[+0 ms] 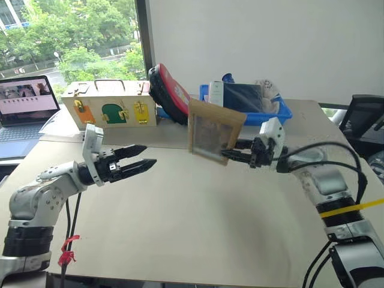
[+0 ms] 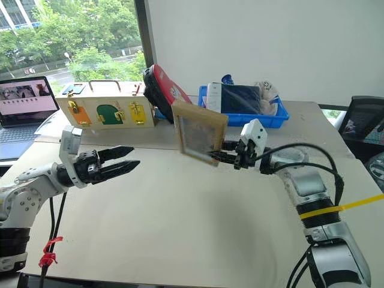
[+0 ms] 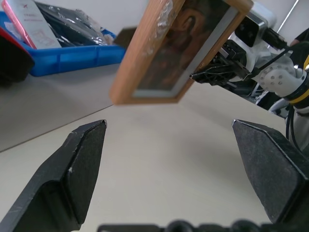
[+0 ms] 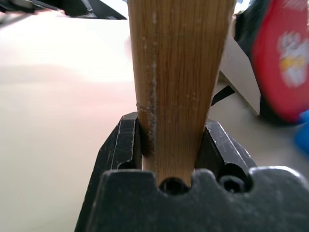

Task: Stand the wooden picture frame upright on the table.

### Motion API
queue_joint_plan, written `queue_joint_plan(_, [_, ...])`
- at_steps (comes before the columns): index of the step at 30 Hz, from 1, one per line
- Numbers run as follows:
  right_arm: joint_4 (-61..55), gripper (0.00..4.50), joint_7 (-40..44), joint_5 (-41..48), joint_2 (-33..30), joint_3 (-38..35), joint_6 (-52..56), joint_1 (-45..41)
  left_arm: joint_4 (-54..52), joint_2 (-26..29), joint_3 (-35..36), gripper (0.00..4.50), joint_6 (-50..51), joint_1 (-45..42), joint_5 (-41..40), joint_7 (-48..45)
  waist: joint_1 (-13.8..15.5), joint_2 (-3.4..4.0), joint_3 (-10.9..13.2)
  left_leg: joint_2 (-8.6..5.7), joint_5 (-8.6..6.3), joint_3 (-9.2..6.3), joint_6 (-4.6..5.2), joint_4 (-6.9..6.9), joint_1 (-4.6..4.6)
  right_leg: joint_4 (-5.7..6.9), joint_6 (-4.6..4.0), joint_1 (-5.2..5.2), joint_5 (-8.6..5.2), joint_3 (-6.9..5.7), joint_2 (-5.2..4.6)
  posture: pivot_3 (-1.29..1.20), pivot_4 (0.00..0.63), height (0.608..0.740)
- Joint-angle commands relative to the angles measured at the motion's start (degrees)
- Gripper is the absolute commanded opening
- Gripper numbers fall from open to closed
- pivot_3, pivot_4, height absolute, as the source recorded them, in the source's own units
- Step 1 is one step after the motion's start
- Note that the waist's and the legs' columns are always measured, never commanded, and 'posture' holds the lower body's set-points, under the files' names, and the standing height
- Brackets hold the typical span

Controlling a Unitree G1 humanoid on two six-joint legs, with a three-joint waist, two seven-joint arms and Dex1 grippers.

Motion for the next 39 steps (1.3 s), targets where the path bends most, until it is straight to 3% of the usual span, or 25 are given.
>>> queue_joint_plan(1, [-4.20, 1.22, 6.47, 1.70, -0.57, 2.40, 9.67, -0.95, -2.28, 1.26, -1.60, 4.50, -3.15, -0.51, 4.33, -1.86, -0.06, 0.00, 0.00, 0.00, -0.01, 0.00, 0.02, 0.01, 0.00, -0.01, 0.01, 0.00, -0.01, 0.00, 0.01, 0.00, 0.150, 0.731])
queue_joint_plan(6, [2.76, 1.22, 8.97, -5.97, 3.22, 5.14, 5.55, -1.45, -2.38, 0.64, -1.69, 4.50, -4.61, 0.77, 6.74, -2.06, -0.49, 0.00, 0.00, 0.02, -0.01, 0.02, 0.02, 0.06, 0.01, 0.04, 0.03, -0.07, -0.02, 0.04, 0.05, 0.00, 0.150, 0.731])
queue_joint_plan(14, [13.98, 1.22, 13.60, -10.94, 8.07, 4.75, 1.58, -4.63, -3.40, 0.27, -1.36, 4.50, -3.78, 1.63, 6.63, -2.37, -0.52, 0.00, 0.00, 0.04, -0.02, 0.02, 0.03, 0.08, -0.04, 0.06, 0.03, -0.10, -0.02, 0.03, 0.07, 0.00, 0.150, 0.731])
queue_joint_plan(22, [23.36, 1.22, 21.10, -10.30, 11.34, 4.16, 10.10, -6.54, -2.31, -0.59, -0.60, 4.50, -2.73, 0.65, 5.75, -2.00, -0.59, 0.00, 0.00, 0.05, -0.02, 0.02, 0.02, 0.08, -0.03, 0.07, 0.03, -0.09, -0.01, 0.02, 0.08, 0.00, 0.150, 0.731])
queue_joint_plan(25, [24.40, 1.22, 21.98, -11.44, 12.09, 4.36, 11.15, -6.44, -0.93, -2.42, 2.76, 4.50, 1.48, -1.88, 1.05, 1.52, -0.52, 0.00, 0.00, 0.05, -0.02, 0.01, 0.03, 0.11, -0.02, 0.11, 0.03, -0.08, -0.01, 0.02, 0.08, 0.00, 0.150, 0.731])
queue_joint_plan(29, [22.64, 1.22, 22.65, -12.16, 12.24, 4.60, 11.54, -4.79, -1.08, -1.59, 3.20, 4.50, 1.22, -1.62, 1.90, 0.64, -0.78, -0.01, -0.01, 0.05, -0.02, 0.00, 0.02, 0.14, 0.00, 0.14, 0.03, -0.07, -0.02, 0.01, 0.09, 0.00, 0.150, 0.731])
queue_joint_plan(34, [18.99, 1.22, 15.82, -13.21, 13.67, 2.09, 10.28, -1.88, -2.03, -0.29, 2.21, 4.50, -0.34, 0.48, 3.92, -0.69, -1.14, -0.01, -0.01, 0.05, -0.02, 0.00, 0.02, 0.11, 0.02, 0.15, 0.03, -0.07, -0.02, 0.01, 0.09, 0.00, 0.150, 0.731])
queue_joint_plan(36, [15.57, 2.23, 14.20, -12.94, 13.51, 1.44, 12.07, -0.59, -1.93, -0.38, 1.79, 4.50, -0.81, 0.42, 4.65, -0.87, -1.18, -0.01, -0.01, 0.05, -0.01, 0.00, 0.02, 0.12, 0.03, 0.16, 0.03, -0.05, -0.02, 0.00, 0.10, 0.00, 0.150, 0.731])
queue_joint_plan(37, [13.28, 2.30, 14.00, -12.65, 13.03, 1.45, 13.21, 0.04, -1.87, -0.35, 1.50, 4.50, -0.94, 0.39, 5.19, -0.83, -1.16, -0.01, -0.01, 0.05, -0.01, -0.01, 0.02, 0.12, 0.03, 0.17, 0.03, -0.05, -0.01, 0.00, 0.10, 0.00, 0.150, 0.731])
queue_joint_plan(39, [7.91, 3.12, 13.06, -11.46, 12.00, 0.86, 16.29, 1.23, -2.06, -0.18, 0.97, 4.50, -1.42, 0.50, 6.17, -0.90, -1.09, 0.00, -0.01, 0.05, -0.01, 0.00, 0.02, 0.12, 0.02, 0.16, 0.03, -0.06, -0.02, 0.01, 0.09, 0.00, 0.150, 0.731])
